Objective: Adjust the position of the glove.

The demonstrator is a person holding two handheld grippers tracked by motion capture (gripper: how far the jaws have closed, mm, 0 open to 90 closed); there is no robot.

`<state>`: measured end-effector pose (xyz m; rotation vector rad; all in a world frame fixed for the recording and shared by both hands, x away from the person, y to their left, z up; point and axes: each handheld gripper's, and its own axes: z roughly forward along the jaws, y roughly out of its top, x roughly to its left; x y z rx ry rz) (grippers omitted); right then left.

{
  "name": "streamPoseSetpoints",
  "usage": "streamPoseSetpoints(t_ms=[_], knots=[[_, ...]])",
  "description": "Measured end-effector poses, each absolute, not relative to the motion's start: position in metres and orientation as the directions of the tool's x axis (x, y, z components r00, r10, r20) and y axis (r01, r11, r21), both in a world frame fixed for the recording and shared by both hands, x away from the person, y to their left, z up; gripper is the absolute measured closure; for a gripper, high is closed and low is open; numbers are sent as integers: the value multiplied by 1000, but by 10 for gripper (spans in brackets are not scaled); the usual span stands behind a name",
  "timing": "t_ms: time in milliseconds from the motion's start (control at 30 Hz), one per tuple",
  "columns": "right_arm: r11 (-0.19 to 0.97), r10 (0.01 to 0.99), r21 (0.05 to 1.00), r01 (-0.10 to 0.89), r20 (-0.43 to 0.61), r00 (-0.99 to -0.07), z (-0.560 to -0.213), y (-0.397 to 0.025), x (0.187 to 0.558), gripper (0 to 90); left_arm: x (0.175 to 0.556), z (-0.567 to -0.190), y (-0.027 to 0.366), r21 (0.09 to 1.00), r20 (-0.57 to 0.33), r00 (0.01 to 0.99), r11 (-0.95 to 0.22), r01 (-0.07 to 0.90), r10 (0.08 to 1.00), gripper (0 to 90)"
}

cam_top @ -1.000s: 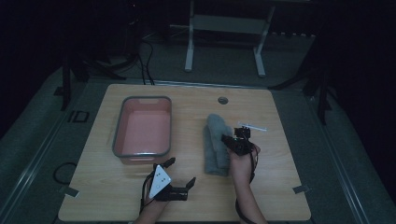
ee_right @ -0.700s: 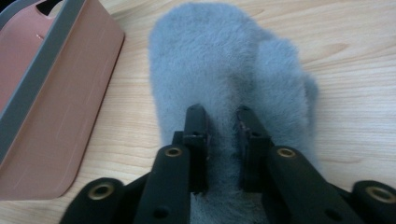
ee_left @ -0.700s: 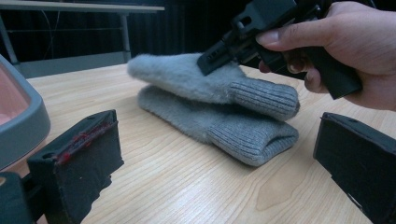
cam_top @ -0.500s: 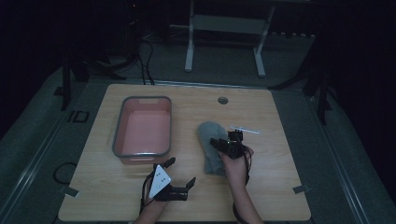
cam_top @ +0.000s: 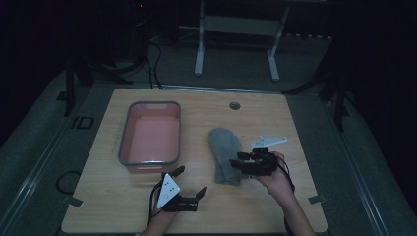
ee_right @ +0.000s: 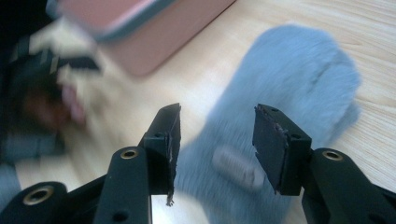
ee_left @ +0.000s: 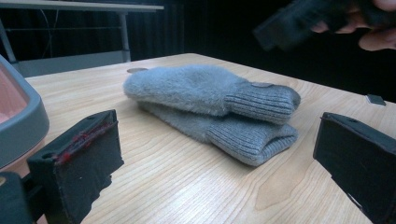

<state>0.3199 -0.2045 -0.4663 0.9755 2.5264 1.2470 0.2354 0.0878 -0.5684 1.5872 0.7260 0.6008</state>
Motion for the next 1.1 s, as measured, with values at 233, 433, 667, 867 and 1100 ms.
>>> streamPoseSetpoints(t_ms=[233, 433, 667, 867, 1100], knots=[[669, 500, 703, 240, -187, -845, -484, -206, 296, 510, 236, -568, 88, 990, -25, 669, -73, 119, 743, 11], [800, 390, 583, 145, -321, -863, -499, -193, 296, 475, 236, -568, 88, 990, -29, 670, -71, 122, 742, 11], [799, 421, 563, 214, -269, -866, -496, -188, 304, 790, 236, -568, 88, 990, -33, 670, -67, 123, 742, 11], [756, 502, 621, 208, -345, -793, -466, -185, 294, 826, 236, -568, 88, 990, -32, 670, -68, 123, 741, 11], [787, 510, 572, 231, -393, -765, -461, -164, 284, 831, 236, -568, 89, 990, -33, 671, -68, 125, 741, 11]])
